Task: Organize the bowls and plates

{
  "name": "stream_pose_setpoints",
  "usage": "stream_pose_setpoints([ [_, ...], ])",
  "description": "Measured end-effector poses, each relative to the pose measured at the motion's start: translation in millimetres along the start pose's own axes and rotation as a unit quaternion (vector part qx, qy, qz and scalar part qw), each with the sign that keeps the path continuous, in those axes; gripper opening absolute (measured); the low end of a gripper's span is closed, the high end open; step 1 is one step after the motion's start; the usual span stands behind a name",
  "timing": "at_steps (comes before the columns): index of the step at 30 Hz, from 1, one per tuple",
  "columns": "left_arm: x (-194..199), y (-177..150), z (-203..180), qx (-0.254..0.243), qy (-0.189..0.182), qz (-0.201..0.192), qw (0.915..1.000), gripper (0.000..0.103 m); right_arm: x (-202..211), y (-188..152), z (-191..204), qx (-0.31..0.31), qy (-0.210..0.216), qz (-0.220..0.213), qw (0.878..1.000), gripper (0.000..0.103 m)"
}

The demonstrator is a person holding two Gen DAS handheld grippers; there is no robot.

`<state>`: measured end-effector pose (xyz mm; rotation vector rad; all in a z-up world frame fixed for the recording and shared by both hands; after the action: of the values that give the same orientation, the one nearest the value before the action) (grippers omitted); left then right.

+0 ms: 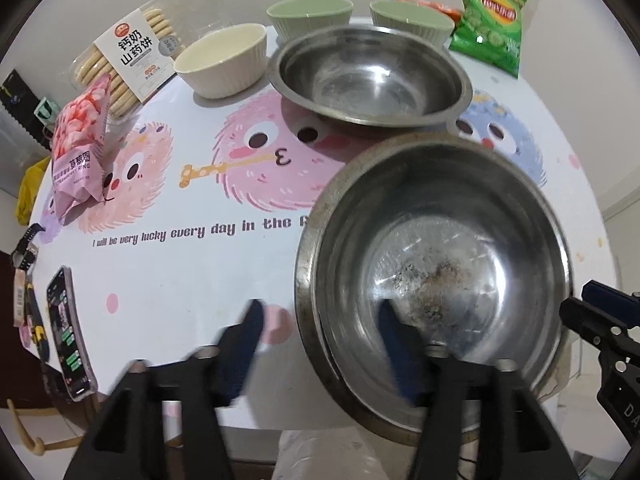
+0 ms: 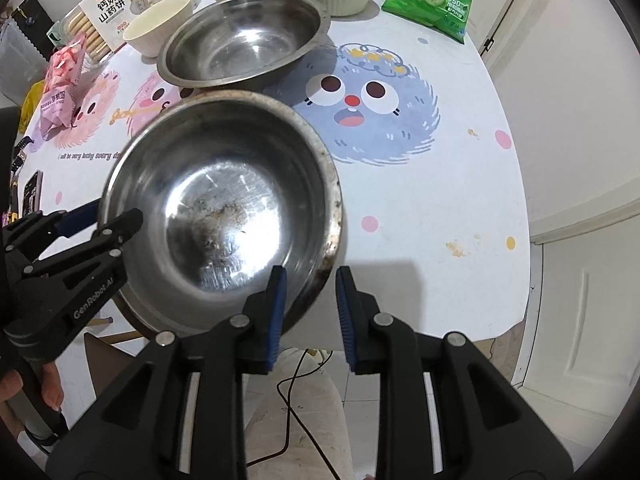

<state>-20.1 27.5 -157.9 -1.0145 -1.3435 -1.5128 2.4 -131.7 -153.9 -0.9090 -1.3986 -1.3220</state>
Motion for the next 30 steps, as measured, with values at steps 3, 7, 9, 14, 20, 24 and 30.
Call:
stream_pose_setpoints([
  [3, 10.8, 1.8, 6.3, -0.002, 0.018, -0.017, 0.9997, 0.082, 7.2, 1.3, -4.0, -0.009, 0.008, -0.005, 1.0, 0.037],
  [7, 25.0, 9.8, 19.8, 0.01, 0.022, -0.028, 0.9993, 0.085, 25.4, 9.6, -9.7, -0.02, 0.023, -0.021, 0.999, 0.04],
  [9, 31.4, 19.8, 27.6, 0.013, 0.023, -0.039, 0.9989, 0.087, 37.3, 20.2, -11.7, -0.029, 0.037, -0.035, 0.998, 0.044],
  [14, 31.5, 56.9, 37.8, 0.015, 0.013, -0.05, 0.9986, 0.089, 53.6, 59.1, -11.8, -0.04, 0.076, -0.062, 0.994, 0.056],
  [20, 9.4, 107.5, 42.0, 0.011, 0.004, -0.05, 0.9987, 0.089, 36.3, 115.5, -2.2, -0.041, 0.108, -0.066, 0.991, 0.057],
  [24, -13.0, 130.9, 44.1, 0.01, -0.002, -0.038, 0.9992, 0.089, 14.5, 139.9, 4.6, -0.043, 0.103, -0.057, 0.992, 0.057],
  [30, -46.9, 147.7, 48.3, 0.012, -0.008, -0.009, 0.9999, 0.089, -22.1, 164.2, 8.5, -0.058, 0.1, -0.031, 0.993, 0.057],
])
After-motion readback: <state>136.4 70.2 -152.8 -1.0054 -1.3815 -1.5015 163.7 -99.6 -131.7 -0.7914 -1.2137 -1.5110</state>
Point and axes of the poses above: each gripper's, at about its wrist camera, not at the fingertips, and x roughly against the way its jaws point, z to its left, y to its top, the point moved 6 cm from there along -x, roughly the way its jaws point, and after that the axes turned 10 degrees about -x, right-handed, at the moved point
